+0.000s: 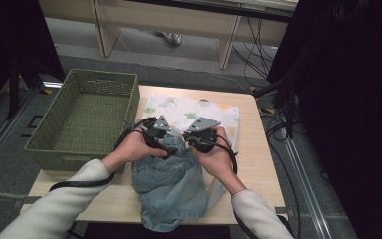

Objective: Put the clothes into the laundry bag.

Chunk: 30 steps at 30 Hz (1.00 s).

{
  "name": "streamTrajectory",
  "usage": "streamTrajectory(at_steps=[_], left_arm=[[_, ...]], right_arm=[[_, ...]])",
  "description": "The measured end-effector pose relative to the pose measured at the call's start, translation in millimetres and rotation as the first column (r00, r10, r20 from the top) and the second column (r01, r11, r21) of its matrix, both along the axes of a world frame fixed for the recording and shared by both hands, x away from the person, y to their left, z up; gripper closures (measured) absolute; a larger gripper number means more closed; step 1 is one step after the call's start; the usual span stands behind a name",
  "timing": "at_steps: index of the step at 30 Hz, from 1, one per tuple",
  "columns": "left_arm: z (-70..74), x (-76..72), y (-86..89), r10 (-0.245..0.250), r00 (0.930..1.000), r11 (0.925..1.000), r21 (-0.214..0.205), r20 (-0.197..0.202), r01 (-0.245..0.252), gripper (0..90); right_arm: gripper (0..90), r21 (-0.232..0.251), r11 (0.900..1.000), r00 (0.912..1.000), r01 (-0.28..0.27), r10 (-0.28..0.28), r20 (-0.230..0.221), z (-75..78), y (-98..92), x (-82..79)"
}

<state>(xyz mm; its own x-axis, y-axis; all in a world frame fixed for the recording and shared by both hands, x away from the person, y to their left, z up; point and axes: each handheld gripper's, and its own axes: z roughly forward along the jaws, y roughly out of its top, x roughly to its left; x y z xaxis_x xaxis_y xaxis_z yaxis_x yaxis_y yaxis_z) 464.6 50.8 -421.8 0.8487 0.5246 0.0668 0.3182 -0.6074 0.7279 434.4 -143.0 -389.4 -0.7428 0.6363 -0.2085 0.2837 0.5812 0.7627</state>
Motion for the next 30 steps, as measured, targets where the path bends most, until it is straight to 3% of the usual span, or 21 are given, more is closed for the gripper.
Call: streamTrajectory(at_steps=[3, 8, 14, 17, 25, 30], left_arm=[[-2.5, 2.8, 0.5, 0.004, 0.9996, 1.0000, -0.004, -0.029, -0.004, 16.0], [-1.3, 2.6, 0.7, 0.006, 0.9999, 1.0000, 0.000, -0.011, -0.006, 15.2], [-4.5, 4.2, -0.1, -0.016, 0.9996, 0.9997, 0.018, -0.023, 0.017, 19.8], [-7.4, 3.6, 0.2, -0.028, 0.9993, 0.9984, 0.048, -0.026, 0.029, 27.7], [-9.5, -3.1, -0.3, -0.046, 0.9986, 0.9946, 0.092, -0.026, 0.049, 65.1], [-4.7, -10.4, -3.3, -0.040, 0.9992, 0.9948, 0.093, 0.000, 0.040, 73.6]], right_arm=[[90.0, 0.003, 1.0000, 1.0000, -0.002, 0.002, 0.001, 0.0, -0.5, 0.0], [90.0, 0.001, 1.0000, 1.0000, 0.000, 0.000, 0.002, 0.2, -1.4, 0.3], [90.0, -0.002, 1.0000, 1.0000, -0.001, 0.001, 0.000, 0.2, 0.4, -1.3], [90.0, -0.003, 1.0000, 1.0000, -0.005, 0.005, 0.002, 0.0, 0.4, -0.7], [90.0, -0.008, 1.0000, 1.0000, 0.001, -0.001, -0.003, -1.8, 1.3, -0.9], [90.0, -0.001, 0.9999, 0.9999, 0.013, -0.013, 0.005, -0.8, -1.0, 0.5]])
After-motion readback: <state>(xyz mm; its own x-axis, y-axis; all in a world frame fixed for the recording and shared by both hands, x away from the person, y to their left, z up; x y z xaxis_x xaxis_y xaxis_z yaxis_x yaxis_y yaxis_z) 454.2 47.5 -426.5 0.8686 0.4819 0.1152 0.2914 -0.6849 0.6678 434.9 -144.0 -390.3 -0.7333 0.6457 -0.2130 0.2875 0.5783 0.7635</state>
